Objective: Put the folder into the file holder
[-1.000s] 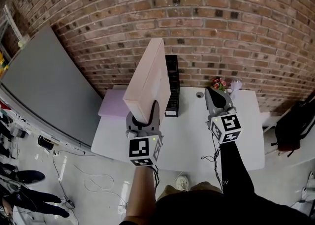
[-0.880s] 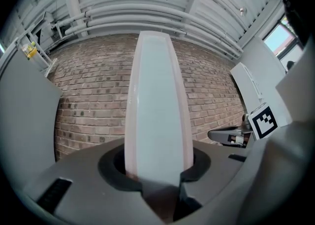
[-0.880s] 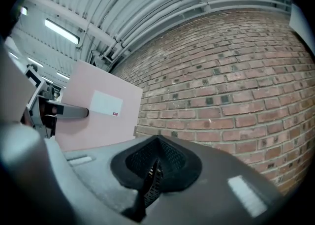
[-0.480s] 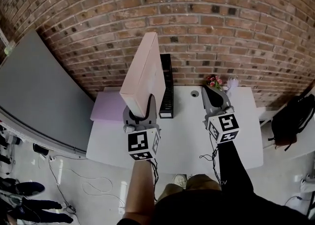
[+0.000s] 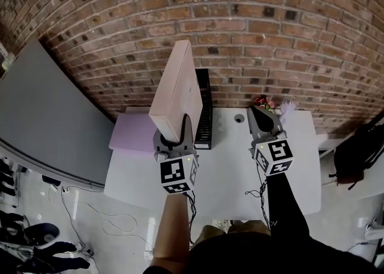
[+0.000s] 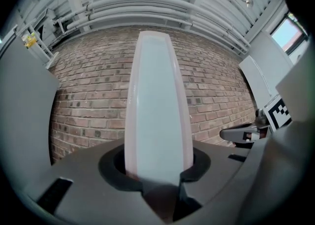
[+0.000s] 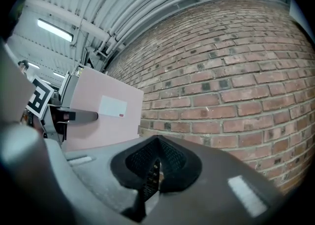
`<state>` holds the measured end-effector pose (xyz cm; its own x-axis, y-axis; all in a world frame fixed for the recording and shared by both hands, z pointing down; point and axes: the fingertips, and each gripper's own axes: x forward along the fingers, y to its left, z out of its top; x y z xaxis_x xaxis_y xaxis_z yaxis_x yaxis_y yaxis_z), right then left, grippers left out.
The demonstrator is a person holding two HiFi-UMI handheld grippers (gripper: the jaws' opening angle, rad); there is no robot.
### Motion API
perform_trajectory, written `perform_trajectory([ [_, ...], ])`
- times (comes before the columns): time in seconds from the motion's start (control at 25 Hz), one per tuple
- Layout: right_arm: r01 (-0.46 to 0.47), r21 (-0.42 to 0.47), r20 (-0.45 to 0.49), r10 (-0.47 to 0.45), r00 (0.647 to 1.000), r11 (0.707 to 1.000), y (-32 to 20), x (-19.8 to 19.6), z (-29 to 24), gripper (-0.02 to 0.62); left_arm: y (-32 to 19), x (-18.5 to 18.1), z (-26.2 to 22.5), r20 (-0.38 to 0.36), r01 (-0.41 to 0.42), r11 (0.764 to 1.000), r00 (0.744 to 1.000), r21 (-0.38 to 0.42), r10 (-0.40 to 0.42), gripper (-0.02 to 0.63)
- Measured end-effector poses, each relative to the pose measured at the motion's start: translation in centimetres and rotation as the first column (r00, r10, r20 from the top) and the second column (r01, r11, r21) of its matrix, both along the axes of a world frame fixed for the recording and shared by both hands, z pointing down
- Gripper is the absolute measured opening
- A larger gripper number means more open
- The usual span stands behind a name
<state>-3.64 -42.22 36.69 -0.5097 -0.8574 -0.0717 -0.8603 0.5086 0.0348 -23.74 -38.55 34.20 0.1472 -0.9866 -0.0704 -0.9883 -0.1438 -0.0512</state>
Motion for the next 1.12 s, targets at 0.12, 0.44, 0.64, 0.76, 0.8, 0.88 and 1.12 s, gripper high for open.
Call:
perform_trajectory([
  [0.12,0.017,-0.013,0.008,-0.016,1.0,1.0,-1.2,0.2,0.4,0.0,-1.3,0.5,0.1,0.012,0.018,1.0,1.0,0.006,-0.018,0.149],
  [0.44,0.043,-0.033,0.028,-0.042,0.999,0.999,-4.0,1.0,1.4,0.0,-4.3,1.1,1.4,-0.005,0.054,0.998,0.999,-0.016,-0.054,0.15],
  [0.64,0.058,-0.051,0.028,-0.057,0.998,0.997,-5.5,1.1,2.4,0.0,-5.8,1.2,1.9,-0.002,0.081,0.997,0.997,-0.012,-0.081,0.15],
  [0.76,0.065,-0.062,0.03,-0.064,0.998,0.996,-6.1,1.1,3.0,0.0,-6.6,1.2,2.2,-0.008,0.09,0.996,0.996,-0.009,-0.09,0.15],
  [0.8,0.07,-0.061,0.031,-0.068,0.997,0.996,-6.2,1.1,3.1,0.0,-6.8,1.2,2.4,-0.015,0.087,0.996,0.996,-0.008,-0.087,0.15],
  [0.88,0.08,-0.059,0.033,-0.078,0.996,0.995,-6.4,1.0,3.4,0.0,-7.4,1.2,2.8,-0.021,0.082,0.997,0.996,-0.006,-0.083,0.15],
  [1.12,0.09,-0.08,0.023,-0.088,0.996,0.993,-7.2,1.0,4.7,0.001,-9.0,1.1,4.0,-0.008,0.103,0.995,0.995,-0.013,-0.103,0.15],
])
